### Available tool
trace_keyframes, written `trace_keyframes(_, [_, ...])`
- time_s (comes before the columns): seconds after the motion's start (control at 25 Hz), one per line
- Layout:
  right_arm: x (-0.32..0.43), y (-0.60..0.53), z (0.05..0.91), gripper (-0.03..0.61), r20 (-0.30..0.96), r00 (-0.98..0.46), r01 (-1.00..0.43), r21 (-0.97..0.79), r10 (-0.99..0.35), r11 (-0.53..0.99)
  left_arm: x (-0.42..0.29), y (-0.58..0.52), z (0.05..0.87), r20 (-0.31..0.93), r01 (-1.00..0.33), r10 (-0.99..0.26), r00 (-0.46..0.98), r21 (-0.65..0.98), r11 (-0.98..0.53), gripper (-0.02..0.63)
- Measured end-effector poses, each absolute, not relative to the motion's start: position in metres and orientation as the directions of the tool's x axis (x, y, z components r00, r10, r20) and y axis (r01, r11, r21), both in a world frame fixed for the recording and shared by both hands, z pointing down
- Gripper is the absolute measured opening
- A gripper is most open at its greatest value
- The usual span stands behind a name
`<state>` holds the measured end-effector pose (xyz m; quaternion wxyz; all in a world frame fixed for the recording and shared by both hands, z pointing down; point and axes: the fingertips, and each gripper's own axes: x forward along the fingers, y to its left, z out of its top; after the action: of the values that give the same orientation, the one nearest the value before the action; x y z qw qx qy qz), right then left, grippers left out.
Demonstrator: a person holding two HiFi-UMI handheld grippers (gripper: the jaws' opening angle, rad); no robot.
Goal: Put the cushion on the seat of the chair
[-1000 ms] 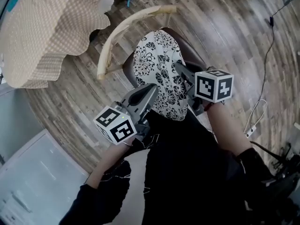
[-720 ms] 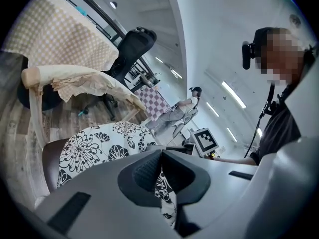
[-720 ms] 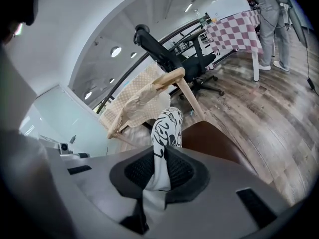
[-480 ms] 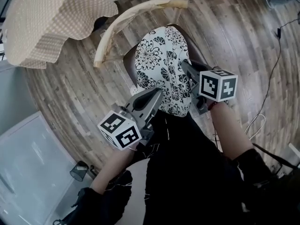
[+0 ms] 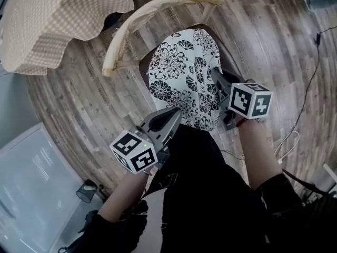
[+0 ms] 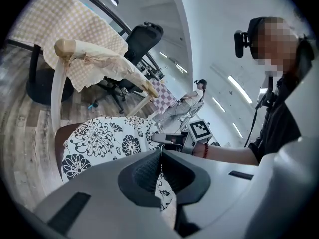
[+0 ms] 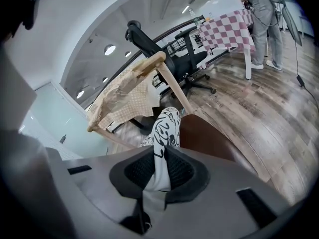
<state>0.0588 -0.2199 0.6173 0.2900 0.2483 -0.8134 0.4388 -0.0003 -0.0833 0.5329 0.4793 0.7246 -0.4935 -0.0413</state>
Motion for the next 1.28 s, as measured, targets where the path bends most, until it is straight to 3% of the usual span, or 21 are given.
trace_keyframes(0.72, [0.061,-0.229,0.653,0.043,0.717,-0.664,-0.711,-0.517,-0.212,0.476,-0.003,-0.092,0.568,0.395,-0.671,-0.713,0.580,0.727,-0.143,0.015])
trace_keyframes(0.92, [0.064,-0.234,0.663,0.043,0.729,-0.649,-0.721,-0.499,-0.217,0.481,-0.012,-0.100,0.577,0.354,-0.653,-0.761,0.544,0.748,-0.119,0.015])
trace_keyframes(1.28, [0.073,-0.246,0.684,0.043,0.748,-0.626,-0.743,-0.486,-0.221,0.461,-0.007,-0.106,0.593,0.382,-0.662,-0.741,0.551,0.742,-0.110,0.015])
